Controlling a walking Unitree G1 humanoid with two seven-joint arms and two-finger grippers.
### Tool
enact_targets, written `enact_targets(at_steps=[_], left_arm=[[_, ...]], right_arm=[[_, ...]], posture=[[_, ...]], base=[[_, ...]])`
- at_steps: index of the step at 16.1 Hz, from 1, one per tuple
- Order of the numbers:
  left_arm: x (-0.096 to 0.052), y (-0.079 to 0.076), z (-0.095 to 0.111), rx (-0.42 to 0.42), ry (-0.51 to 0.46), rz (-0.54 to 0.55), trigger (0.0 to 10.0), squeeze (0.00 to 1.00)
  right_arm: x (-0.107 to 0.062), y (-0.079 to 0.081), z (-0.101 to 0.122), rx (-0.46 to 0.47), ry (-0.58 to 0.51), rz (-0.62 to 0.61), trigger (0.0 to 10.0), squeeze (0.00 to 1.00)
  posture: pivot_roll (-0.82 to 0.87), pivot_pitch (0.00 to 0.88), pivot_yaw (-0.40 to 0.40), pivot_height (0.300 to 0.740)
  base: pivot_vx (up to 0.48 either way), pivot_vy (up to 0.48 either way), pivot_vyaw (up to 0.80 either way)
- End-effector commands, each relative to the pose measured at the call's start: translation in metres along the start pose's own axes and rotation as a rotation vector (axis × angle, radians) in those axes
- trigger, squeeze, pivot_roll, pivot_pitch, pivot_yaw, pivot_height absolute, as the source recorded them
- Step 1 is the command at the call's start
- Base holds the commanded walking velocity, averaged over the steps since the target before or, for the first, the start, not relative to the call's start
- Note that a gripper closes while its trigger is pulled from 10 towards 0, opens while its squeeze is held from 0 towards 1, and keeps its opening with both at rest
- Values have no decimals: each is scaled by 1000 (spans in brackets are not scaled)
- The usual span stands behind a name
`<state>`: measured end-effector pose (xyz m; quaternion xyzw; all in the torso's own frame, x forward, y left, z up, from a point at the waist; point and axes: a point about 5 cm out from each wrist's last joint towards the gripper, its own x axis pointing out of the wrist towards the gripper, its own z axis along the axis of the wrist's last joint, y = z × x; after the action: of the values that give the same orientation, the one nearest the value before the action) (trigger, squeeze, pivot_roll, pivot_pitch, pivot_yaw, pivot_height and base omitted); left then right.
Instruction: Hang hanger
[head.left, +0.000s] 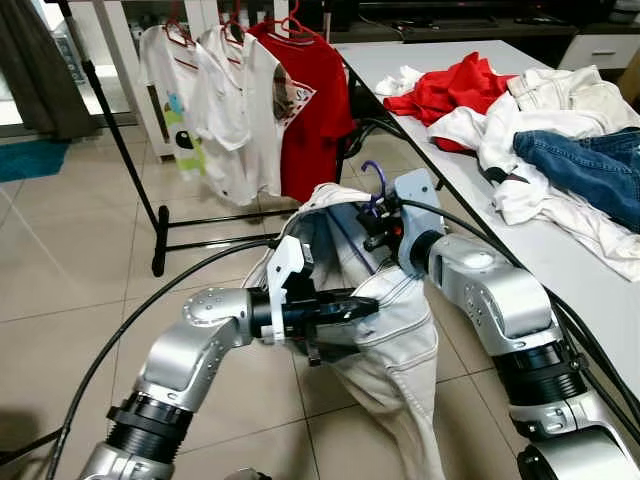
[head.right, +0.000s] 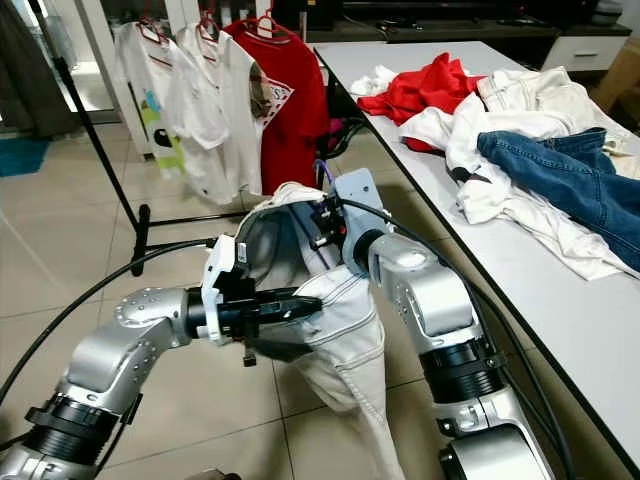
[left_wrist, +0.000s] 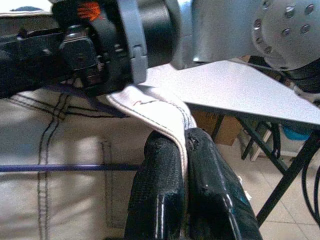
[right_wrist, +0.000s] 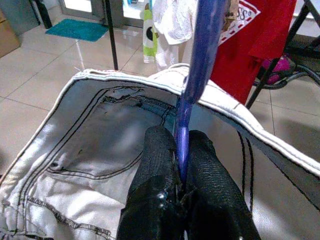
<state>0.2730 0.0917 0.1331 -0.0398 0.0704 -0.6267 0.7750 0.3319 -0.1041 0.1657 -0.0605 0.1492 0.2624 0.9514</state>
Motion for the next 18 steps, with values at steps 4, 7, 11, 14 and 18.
enact_targets(at_steps=[4, 7, 11, 14, 18], left_arm=[[-44, 37, -26, -1, 191, 308, 0, 0], [-58, 49, -53, -52, 319, 461, 0, 0], [-52, 59, -70, -73, 372, 587, 10000, 0], [-53, 64, -67, -57, 341, 618, 10000, 1000], [-53, 53, -49, -32, 200, 482, 10000, 1000]], right_arm=[[-15, -21, 8, -33, -42, -54, 10000, 0], [-19, -23, 11, -34, -54, -40, 10000, 0], [-18, -17, 17, -23, -75, -2, 10000, 0], [-19, -14, 18, -6, -77, 6, 10000, 0], [-21, -19, 4, 30, -33, -32, 10000, 0]], posture=[[-209, 0, 21, 740], [-204, 0, 16, 740], [-197, 0, 12, 740], [-196, 0, 11, 740], [-187, 0, 16, 740]], base=[[0, 0, 0], [0, 0, 0], [0, 0, 0], [0, 0, 0], [0, 0, 0]])
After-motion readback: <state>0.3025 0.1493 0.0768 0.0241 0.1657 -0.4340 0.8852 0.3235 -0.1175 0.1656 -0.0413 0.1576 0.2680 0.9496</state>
